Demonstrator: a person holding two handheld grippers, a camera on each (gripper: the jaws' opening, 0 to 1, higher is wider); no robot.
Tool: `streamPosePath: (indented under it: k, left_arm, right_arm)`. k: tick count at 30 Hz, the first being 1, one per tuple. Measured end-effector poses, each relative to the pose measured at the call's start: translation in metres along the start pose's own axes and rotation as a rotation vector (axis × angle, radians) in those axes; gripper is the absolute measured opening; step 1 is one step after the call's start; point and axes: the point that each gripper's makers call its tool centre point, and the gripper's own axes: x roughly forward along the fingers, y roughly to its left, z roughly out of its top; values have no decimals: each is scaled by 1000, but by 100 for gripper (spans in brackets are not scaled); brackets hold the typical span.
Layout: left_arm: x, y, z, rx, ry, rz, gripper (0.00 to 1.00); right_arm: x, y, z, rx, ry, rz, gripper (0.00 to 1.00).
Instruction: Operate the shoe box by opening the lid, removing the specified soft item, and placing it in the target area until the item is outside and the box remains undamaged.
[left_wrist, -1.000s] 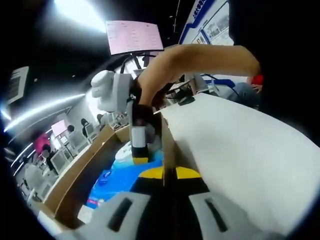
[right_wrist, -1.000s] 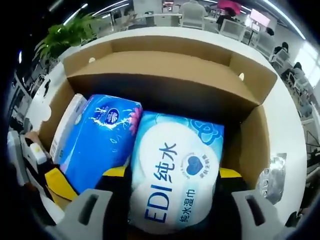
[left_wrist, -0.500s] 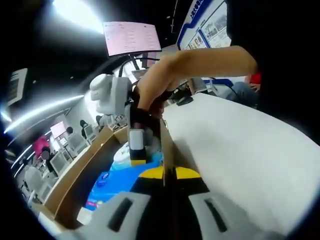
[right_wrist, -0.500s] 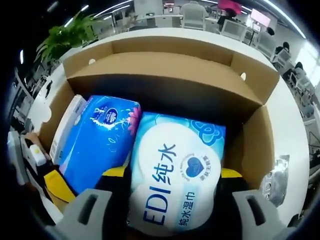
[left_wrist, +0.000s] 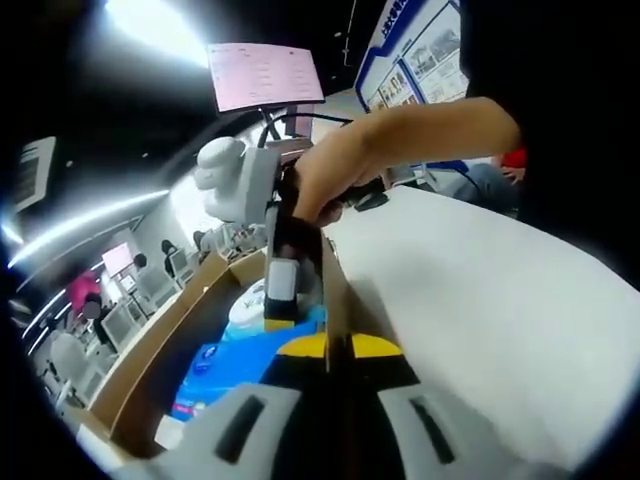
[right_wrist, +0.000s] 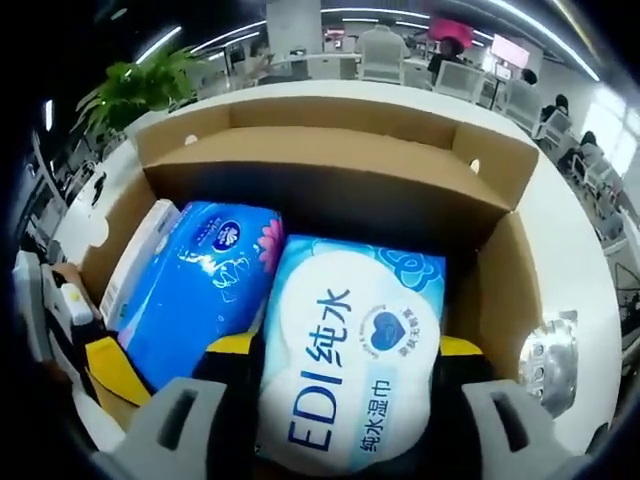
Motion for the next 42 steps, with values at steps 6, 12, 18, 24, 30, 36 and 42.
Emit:
streamPosePath:
  k: [6,12,18,24,30,36,42]
  left_arm:
    - [0,1,0,3,-2,2,5]
    - [0,0,0,8,-4,2,5]
    - [-1,-2,1,17,-9,-8,5]
    - [-1,-2,0,17,-10,-9,6]
    - [-1,-1,0,16,-10,-9,6]
    - [-1,-1,0,14,-10,-10,6]
    - [-1,-1,1,13,-9,-9,6]
  right_arm:
    - [0,-2,2,7,-7,-3,68]
    - [1,-5,3,16,7,-1,67]
    - [-13,-9,6,-32,37,-49,59]
    - [-12,-4,5,19,22,-26,59]
    - [-13,-8,8,42,15,-13,58]
    - [-13,-6,5,42,23,-10,58]
    - [-12,-5,-1,49,79,-25,62]
